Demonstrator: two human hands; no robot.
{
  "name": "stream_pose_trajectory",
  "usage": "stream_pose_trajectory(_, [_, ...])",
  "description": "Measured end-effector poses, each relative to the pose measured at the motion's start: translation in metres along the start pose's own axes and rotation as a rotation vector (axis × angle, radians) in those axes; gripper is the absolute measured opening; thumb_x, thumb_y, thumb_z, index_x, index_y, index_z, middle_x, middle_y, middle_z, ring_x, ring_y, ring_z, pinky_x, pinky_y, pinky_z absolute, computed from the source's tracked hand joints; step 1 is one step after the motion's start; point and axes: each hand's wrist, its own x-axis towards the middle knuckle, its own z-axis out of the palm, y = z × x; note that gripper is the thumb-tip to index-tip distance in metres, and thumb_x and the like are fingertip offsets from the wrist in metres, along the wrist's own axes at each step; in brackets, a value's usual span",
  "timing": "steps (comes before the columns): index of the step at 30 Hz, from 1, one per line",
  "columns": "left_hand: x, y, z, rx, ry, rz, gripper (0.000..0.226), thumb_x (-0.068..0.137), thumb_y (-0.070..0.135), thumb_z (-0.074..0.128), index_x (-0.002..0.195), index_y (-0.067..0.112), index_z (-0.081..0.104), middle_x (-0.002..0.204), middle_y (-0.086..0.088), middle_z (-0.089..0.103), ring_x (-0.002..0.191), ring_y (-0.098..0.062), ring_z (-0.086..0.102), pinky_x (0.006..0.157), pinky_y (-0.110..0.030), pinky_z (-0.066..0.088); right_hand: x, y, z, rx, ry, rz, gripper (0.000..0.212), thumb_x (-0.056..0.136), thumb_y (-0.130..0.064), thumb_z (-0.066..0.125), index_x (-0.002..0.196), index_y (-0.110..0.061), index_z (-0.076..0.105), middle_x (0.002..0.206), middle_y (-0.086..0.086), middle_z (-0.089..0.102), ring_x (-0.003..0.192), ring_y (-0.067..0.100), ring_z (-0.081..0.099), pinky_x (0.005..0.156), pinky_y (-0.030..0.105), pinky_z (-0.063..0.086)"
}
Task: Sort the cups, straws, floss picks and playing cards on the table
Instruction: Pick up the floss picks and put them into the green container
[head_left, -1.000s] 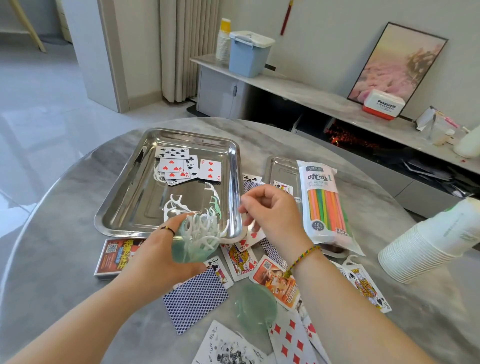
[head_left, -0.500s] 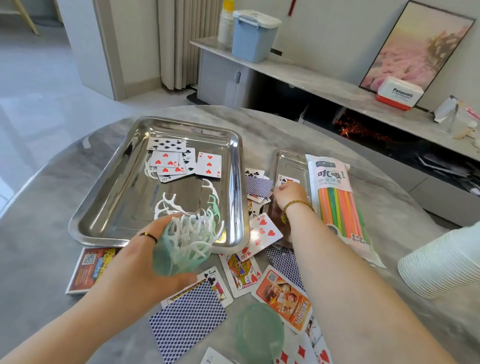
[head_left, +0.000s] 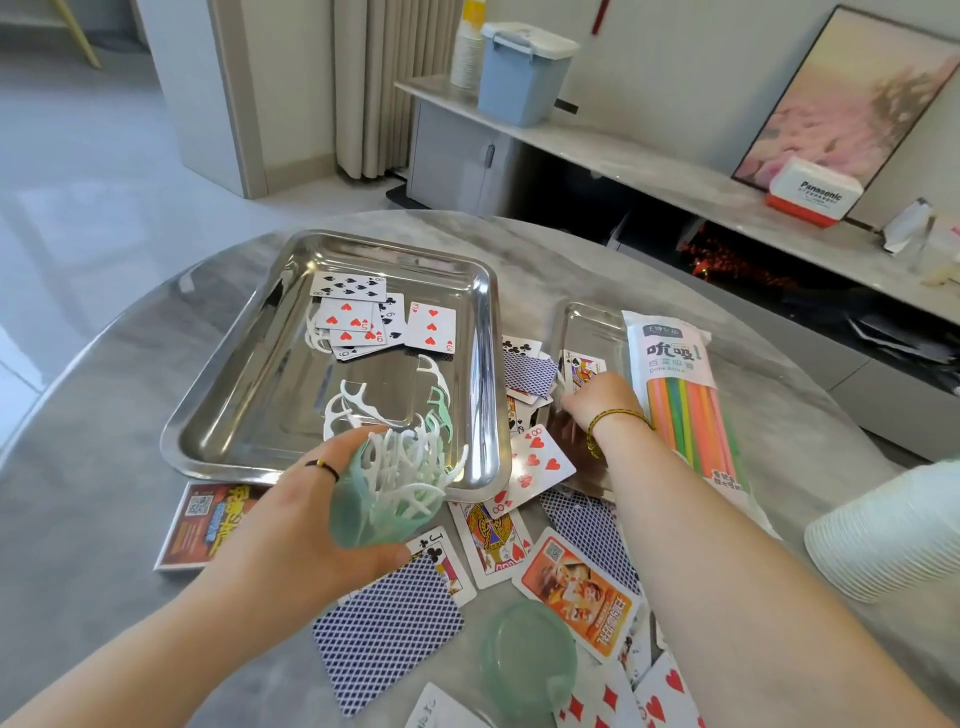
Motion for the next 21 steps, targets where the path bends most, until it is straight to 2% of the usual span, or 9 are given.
stream_pose_trajectory(2, [-0.001,0.0,0.001,0.009,-0.013,0.004,0.094,0.066,0.036,0.077,0.138,0.039,0.016,0.118,0.011,0.043,0.095,-0.003,0.032,0.09,-0.021,0.037,-0.006,0.002,-0.004,0.002,-0.011,0.008,0.013,0.086,-0.015,0.056,0.078,-0.007,0.05,0.069,0.006,0.049,0.075,0.025,0.049,0.059,0.024,0.037])
stream_pose_trajectory(4, [-0.002,0.0,0.001,0.013,-0.012,0.016,0.095,0.066,0.036,0.077,0.139,0.037,0.016,0.128,0.009,0.042,0.096,-0.003,0.032,0.093,-0.023,0.037,-0.011,0.005,-0.008,0.05,0.007,0.007,0.015,0.083,-0.01,0.055,0.069,-0.007,0.05,0.063,0.006,0.048,0.07,0.025,0.049,0.055,0.022,0.036])
stream_pose_trajectory(7, [-0.002,-0.001,0.0,-0.004,0.013,0.058,0.093,0.067,0.033,0.077,0.139,0.033,0.019,0.112,0.012,0.038,0.096,-0.003,0.032,0.085,-0.02,0.035,-0.019,0.009,-0.015,0.208,0.069,-0.04,0.026,0.081,-0.002,0.049,0.057,-0.011,0.048,0.068,0.01,0.052,0.07,0.024,0.048,0.065,0.026,0.038])
stream_pose_trajectory(9, [-0.004,-0.001,-0.001,-0.01,0.025,0.094,0.092,0.067,0.031,0.077,0.139,0.034,0.021,0.106,0.015,0.033,0.096,-0.003,0.033,0.08,-0.017,0.032,-0.031,0.012,-0.023,0.332,0.141,-0.094,0.029,0.082,-0.001,0.052,0.057,-0.017,0.048,0.075,0.007,0.056,0.073,0.022,0.05,0.065,0.024,0.039])
stream_pose_trajectory(12, [-0.009,-0.001,0.0,-0.003,0.003,0.155,0.092,0.068,0.03,0.077,0.138,0.039,0.019,0.125,0.013,0.041,0.102,-0.001,0.034,0.091,-0.019,0.035,-0.067,0.01,-0.041,0.535,0.19,-0.207,0.027,0.082,-0.002,0.056,0.064,-0.021,0.052,0.067,-0.004,0.055,0.061,0.008,0.052,0.048,0.009,0.041])
stream_pose_trajectory(14, [-0.012,0.0,0.003,0.023,-0.021,0.186,0.092,0.068,0.032,0.077,0.138,0.041,0.017,0.137,0.009,0.039,0.108,-0.003,0.039,0.096,-0.022,0.034,-0.1,0.008,-0.052,0.689,0.144,-0.279,0.025,0.082,-0.001,0.059,0.067,-0.02,0.054,0.063,-0.005,0.056,0.047,-0.001,0.053,0.044,0.006,0.041])
stream_pose_trajectory(16, [-0.018,0.0,0.008,0.048,-0.05,0.199,0.092,0.068,0.034,0.077,0.139,0.039,0.018,0.136,0.008,0.042,0.11,-0.008,0.043,0.094,-0.023,0.036,-0.139,0.009,-0.06,0.8,0.009,-0.352,0.023,0.081,0.003,0.06,0.069,-0.016,0.056,0.055,-0.005,0.059,0.042,-0.002,0.052,0.044,0.011,0.044])
stream_pose_trajectory(19, [-0.025,0.003,0.017,0.054,-0.09,0.231,0.09,0.069,0.032,0.076,0.14,0.034,0.021,0.131,0.007,0.045,0.104,-0.008,0.043,0.093,-0.021,0.036,-0.188,0.015,-0.063,0.791,-0.181,-0.431,0.025,0.078,0.009,0.061,0.066,-0.013,0.058,0.048,-0.004,0.06,0.041,0.002,0.052,0.042,0.014,0.044])
stream_pose_trajectory(21, [-0.03,0.006,0.021,0.056,-0.111,0.24,0.09,0.069,0.032,0.076,0.14,0.032,0.021,0.134,0.006,0.044,0.113,-0.012,0.045,0.095,-0.021,0.035,-0.212,0.021,-0.062,0.737,-0.232,-0.453,0.025,0.077,0.008,0.063,0.065,-0.014,0.059,0.047,-0.005,0.059,0.04,0.0,0.052,0.042,0.013,0.043])
